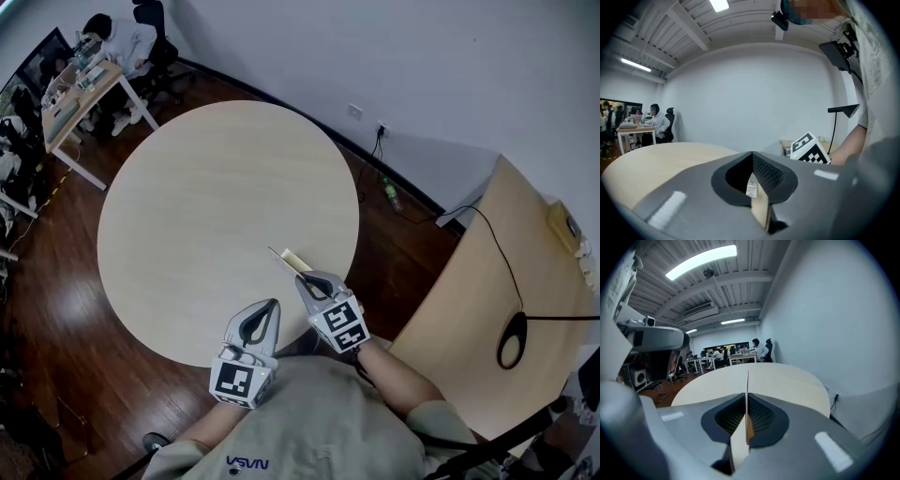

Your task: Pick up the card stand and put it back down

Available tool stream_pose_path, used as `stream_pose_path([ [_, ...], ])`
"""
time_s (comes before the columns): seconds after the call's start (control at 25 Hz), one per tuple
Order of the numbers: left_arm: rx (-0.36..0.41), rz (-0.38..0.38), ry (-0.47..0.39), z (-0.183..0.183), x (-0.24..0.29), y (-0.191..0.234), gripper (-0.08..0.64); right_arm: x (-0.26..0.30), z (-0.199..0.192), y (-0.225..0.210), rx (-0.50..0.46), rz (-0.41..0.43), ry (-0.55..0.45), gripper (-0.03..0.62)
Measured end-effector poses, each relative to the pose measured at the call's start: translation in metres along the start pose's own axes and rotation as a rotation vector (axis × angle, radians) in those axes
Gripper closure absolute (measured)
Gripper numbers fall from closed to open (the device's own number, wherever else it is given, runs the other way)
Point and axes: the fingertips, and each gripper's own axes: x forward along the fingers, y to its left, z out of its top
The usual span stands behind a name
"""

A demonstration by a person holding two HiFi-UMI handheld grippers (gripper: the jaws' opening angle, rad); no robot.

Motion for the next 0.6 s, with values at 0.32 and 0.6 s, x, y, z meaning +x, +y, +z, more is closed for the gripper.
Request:
stream_pose_path([
  [0.32, -0.004, 0.024, 0.018, -0.01, -0.002, 0.019, 0.557, 0.042, -0.043, -0.003, 0.053, 0.028, 0.052, 0.577],
  [0.6, -0.019, 0.024, 0.027, -0.007, 0.001, 0.021, 0.557, 0.047, -0.054, -0.003, 0.064, 0.06, 0.124, 0.532],
])
